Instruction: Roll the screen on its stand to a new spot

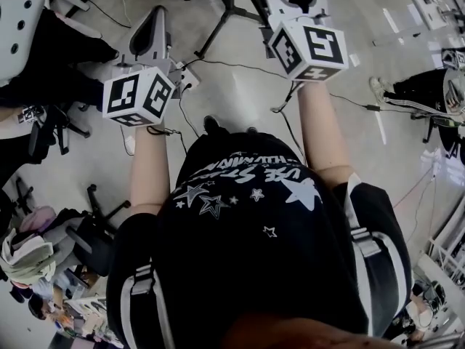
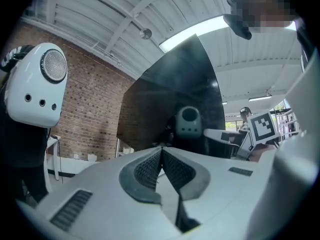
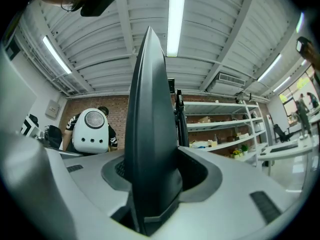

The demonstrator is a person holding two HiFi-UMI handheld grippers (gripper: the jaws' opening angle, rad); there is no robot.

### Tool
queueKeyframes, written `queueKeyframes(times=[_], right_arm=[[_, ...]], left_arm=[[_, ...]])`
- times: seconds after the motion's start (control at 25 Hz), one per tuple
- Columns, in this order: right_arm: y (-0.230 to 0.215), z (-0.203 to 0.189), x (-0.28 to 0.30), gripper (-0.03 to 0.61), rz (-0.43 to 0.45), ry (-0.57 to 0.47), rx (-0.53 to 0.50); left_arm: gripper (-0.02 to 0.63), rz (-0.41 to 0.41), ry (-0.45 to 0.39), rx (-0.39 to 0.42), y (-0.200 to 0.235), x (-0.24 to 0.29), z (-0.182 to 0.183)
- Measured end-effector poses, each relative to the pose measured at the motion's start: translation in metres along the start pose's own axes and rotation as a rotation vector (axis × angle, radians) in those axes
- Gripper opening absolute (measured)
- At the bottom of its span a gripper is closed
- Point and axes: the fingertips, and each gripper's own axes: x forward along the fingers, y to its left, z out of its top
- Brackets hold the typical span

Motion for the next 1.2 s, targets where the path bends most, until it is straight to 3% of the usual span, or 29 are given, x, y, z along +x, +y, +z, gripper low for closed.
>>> queueKeyframes(times=[0.44, 0.76, 0.92, 1.2], right_arm=[[-0.008, 0.003, -0.021, 0.203, -0.003, 0.014, -0.018], [-0.006, 0.005, -0.028, 0.207, 0.048, 0.054, -0.074], [-0.006, 0.012, -0.034, 0.296, 0.069, 0.045, -0.085], [-0.008, 0.007, -0.066, 0.304, 0.098, 0.068, -0.094]], left_arm=[[0.011, 0.000, -0.013, 0.009, -0.027, -0.005, 0.005], [0.012, 0.003, -0.011, 0.025, -0.042, -0.013, 0.007], [0.012, 0.006, -0.011, 0.035, -0.050, -0.018, 0.009], [0.012, 0.015, -0.017, 0.040, -0.064, -0.027, 0.009]])
